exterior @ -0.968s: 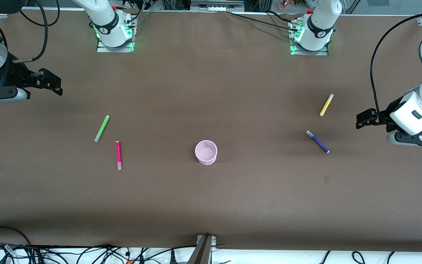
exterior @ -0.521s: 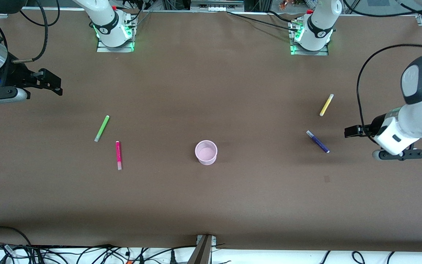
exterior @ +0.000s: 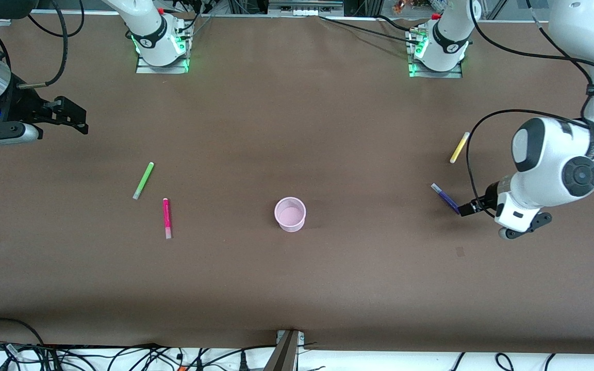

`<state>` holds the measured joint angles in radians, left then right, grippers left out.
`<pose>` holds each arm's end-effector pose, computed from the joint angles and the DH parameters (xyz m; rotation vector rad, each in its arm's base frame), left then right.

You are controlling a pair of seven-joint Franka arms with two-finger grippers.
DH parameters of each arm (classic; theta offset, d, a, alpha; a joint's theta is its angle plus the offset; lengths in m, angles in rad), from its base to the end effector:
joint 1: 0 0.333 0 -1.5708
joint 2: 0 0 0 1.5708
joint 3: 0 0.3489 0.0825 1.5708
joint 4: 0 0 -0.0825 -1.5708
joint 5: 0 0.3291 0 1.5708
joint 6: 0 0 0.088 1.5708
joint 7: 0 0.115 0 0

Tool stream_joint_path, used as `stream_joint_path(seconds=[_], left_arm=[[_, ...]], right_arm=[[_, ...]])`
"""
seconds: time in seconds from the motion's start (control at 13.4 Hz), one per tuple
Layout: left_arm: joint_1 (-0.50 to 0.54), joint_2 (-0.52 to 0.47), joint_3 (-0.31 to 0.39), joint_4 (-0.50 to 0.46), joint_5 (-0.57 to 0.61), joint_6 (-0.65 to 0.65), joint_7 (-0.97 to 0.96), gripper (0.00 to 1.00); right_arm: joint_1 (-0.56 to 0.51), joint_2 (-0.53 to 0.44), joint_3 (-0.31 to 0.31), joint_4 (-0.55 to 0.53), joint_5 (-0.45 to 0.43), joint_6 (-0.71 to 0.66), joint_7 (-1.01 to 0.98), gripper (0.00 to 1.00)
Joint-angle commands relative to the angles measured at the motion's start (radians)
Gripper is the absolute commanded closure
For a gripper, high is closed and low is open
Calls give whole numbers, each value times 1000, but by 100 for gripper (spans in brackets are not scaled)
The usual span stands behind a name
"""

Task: Organize pens into pink holder with both arms
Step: 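Reach the left gripper down to the blue marker and grasp it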

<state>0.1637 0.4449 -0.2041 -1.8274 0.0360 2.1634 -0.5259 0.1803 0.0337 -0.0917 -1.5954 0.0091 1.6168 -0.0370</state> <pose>0.6041 -0.0101 0.3439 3.0188 0.7370 -0.1740 0.5119 0.0474 0.6261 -3.1297 -0.1961 0.0193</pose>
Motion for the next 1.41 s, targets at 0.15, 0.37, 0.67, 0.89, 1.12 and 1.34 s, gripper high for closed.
stream_joint_path(seconds=[0.15,0.37,0.67,0.89,1.12,1.34], left_arm=[[5,3,3,-112,-10,127,-109,0],[26,29,6,-118,-4,154,-109,0],[26,57,6,-121,-2,197,-109,4],[26,109,8,-121,-1,280,-114,4],[25,118,8,-119,1,289,-117,9],[23,117,8,-124,2,283,-118,18]], right_arm=[[1,2,0,11,0,-2,3,0],[1,-1,0,11,0,-11,3,0],[1,0,0,11,0,-8,3,0],[1,2,0,11,0,-2,3,0],[1,0,-2,11,2,-5,3,0],[1,0,-3,9,2,-11,2,0]])
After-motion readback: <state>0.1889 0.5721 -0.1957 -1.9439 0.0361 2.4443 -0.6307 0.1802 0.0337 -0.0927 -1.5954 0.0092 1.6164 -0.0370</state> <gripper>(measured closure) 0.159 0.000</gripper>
